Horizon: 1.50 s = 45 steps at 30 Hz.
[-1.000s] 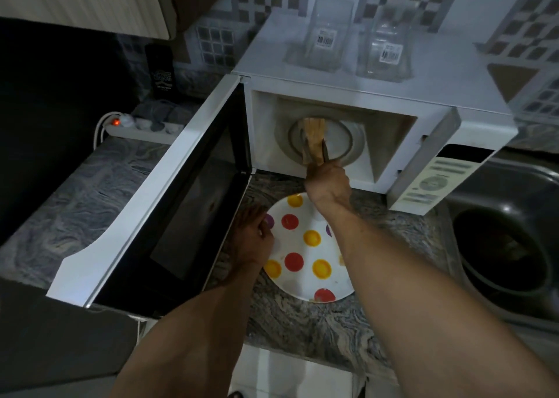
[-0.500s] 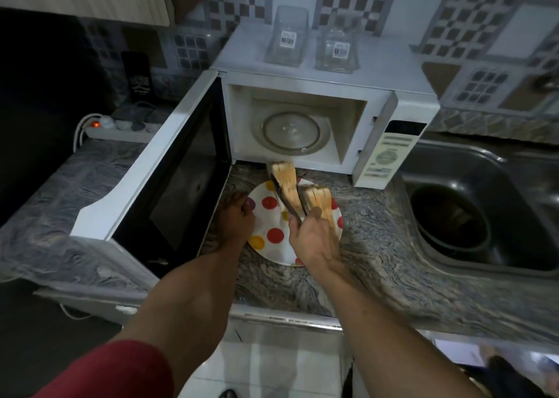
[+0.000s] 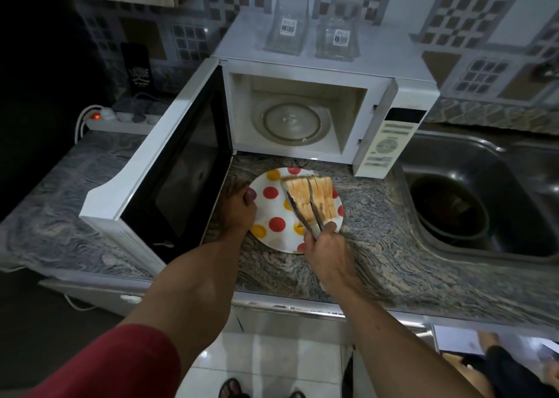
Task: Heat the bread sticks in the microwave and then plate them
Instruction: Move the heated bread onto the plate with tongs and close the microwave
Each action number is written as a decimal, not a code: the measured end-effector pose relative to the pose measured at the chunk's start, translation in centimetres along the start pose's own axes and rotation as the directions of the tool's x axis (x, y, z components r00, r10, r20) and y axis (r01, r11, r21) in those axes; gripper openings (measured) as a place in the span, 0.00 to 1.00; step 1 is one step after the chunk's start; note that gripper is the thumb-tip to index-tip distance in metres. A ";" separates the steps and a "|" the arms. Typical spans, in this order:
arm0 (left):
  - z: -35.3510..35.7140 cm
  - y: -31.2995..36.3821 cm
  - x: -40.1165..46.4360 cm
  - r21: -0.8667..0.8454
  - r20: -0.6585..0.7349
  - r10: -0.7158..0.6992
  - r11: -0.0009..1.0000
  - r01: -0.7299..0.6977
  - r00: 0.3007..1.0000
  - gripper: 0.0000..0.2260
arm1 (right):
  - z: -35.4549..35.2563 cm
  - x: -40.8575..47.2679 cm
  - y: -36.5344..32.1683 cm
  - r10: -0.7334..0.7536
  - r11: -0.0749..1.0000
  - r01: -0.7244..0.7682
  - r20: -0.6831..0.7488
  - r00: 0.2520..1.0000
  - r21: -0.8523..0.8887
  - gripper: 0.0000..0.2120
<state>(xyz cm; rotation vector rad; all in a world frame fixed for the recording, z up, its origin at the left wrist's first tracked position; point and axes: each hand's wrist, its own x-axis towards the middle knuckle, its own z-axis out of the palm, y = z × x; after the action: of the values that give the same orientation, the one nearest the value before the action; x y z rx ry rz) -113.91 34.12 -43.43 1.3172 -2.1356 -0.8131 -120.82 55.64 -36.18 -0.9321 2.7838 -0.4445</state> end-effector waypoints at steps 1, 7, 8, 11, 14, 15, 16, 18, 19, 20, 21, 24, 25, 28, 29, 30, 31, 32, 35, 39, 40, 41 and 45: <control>0.0 0.0 0.0 -0.005 0.000 -0.004 1.000 0.004 1.000 0.18 | 0.1 0.0 0.1 0.002 1.000 -0.002 -0.001 1.000 0.002 0.26; -0.2 0.3 -0.1 0.010 -0.014 0.007 1.000 -0.007 1.000 0.18 | 0.3 -0.2 0.3 -0.003 0.999 0.003 -0.006 1.000 0.044 0.28; -0.3 0.4 -0.1 0.015 -0.003 -0.007 1.000 0.007 1.000 0.18 | 0.1 -0.2 0.2 -0.011 0.998 0.012 -0.019 1.000 0.061 0.29; -0.2 0.2 0.1 0.030 -0.005 -0.002 1.000 0.002 1.000 0.18 | -0.9 -0.1 -0.1 -0.049 0.991 0.058 -0.079 0.996 0.121 0.29; 0.0 0.0 0.0 0.015 -0.013 0.006 1.000 -0.006 1.000 0.18 | -2.4 0.4 -0.7 -0.078 0.987 0.093 -0.116 0.990 0.129 0.29; 0.0 -0.1 0.0 0.013 -0.009 0.002 1.000 -0.002 1.000 0.17 | -2.9 0.6 -0.9 -0.085 0.985 0.102 -0.123 0.989 0.139 0.29; -0.2 0.0 0.0 0.008 0.002 -0.006 1.000 0.006 1.000 0.17 | -3.3 0.8 -1.2 -0.092 0.982 0.111 -0.129 0.987 0.151 0.28; -0.8 0.8 -0.1 -0.028 0.038 -0.028 0.999 0.029 0.999 0.15 | -4.2 0.9 -1.5 -0.103 0.981 0.122 -0.130 0.986 0.151 0.27; -1.2 1.2 -0.1 -0.078 0.067 -0.070 0.994 0.075 0.995 0.13 | -4.4 1.1 -1.6 -0.102 0.981 0.120 -0.123 0.987 0.151 0.26; -2.0 2.1 -0.1 -0.152 0.089 -0.115 0.980 0.128 0.989 0.12 | -4.7 1.2 -1.7 -0.093 0.980 0.112 -0.122 0.988 0.164 0.25; -2.4 2.6 -0.1 -0.246 0.094 -0.149 0.955 0.168 0.984 0.11 | -4.9 1.4 -1.8 -0.076 0.978 0.097 -0.121 0.990 0.186 0.25; -4.1 5.7 0.3 -0.497 0.070 -0.211 0.840 0.217 0.975 0.16 | -5.6 2.0 -2.2 -0.011 0.951 0.049 -0.124 0.992 0.306 0.21; -4.6 7.1 0.6 -0.559 0.122 -0.230 0.788 0.258 0.966 0.19 | -5.8 2.1 -2.5 0.006 0.942 0.033 -0.115 0.993 0.333 0.21; -5.8 11.2 1.3 -0.716 0.501 -0.132 0.492 0.495 0.856 0.23 | -6.5 2.3 -3.1 -0.021 0.938 0.058 -0.110 0.994 0.343 0.22; -6.2 12.2 1.6 -0.730 0.570 -0.044 0.431 0.531 0.820 0.25 | -6.9 2.2 -3.4 -0.039 0.936 0.074 -0.107 0.993 0.344 0.22; -6.6 13.2 1.9 -0.730 0.605 0.026 0.417 0.542 0.796 0.27 | -7.3 2.1 -3.6 -0.054 0.931 0.088 -0.103 0.993 0.353 0.21; -6.7 13.7 2.2 -0.734 0.622 0.083 0.409 0.542 0.779 0.24 | -7.5 1.9 -3.8 -0.058 0.925 0.087 -0.090 0.994 0.370 0.19; -6.9 14.3 2.5 -0.734 0.615 0.097 0.434 0.523 0.782 0.21 | -7.8 1.8 -4.0 -0.061 0.914 0.089 -0.083 0.995 0.396 0.17; -7.1 15.3 3.4 -0.723 0.613 0.086 0.462 0.514 0.785 0.14 | -8.1 1.7 -4.2 -0.036 0.859 0.048 -0.035 0.999 0.510 0.17; -6.9 15.4 3.8 -0.671 0.665 0.118 0.528 0.521 0.737 0.15 | -9.1 2.3 -4.4 -0.012 0.837 -0.033 0.079 0.997 0.547 0.27; -6.9 15.5 3.6 -0.646 0.685 0.145 0.574 0.503 0.714 0.17 | -9.6 2.5 -4.6 -0.016 0.826 -0.045 0.102 0.995 0.562 0.28; -6.7 15.3 3.5 -0.635 0.702 0.175 0.594 0.494 0.691 0.19 | -9.8 2.7 -4.9 -0.016 0.814 -0.056 0.119 0.993 0.579 0.28; -6.7 14.9 3.0 -0.628 0.732 0.250 0.609 0.484 0.634 0.21 | -10.1 3.6 -6.2 -0.008 0.809 -0.044 0.086 0.996 0.586 0.29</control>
<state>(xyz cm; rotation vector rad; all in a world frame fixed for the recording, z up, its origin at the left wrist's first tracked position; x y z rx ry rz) -119.62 35.18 -27.86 0.6272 -1.6998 -2.4282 -122.71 50.99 -24.88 -0.7413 2.3263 -1.1510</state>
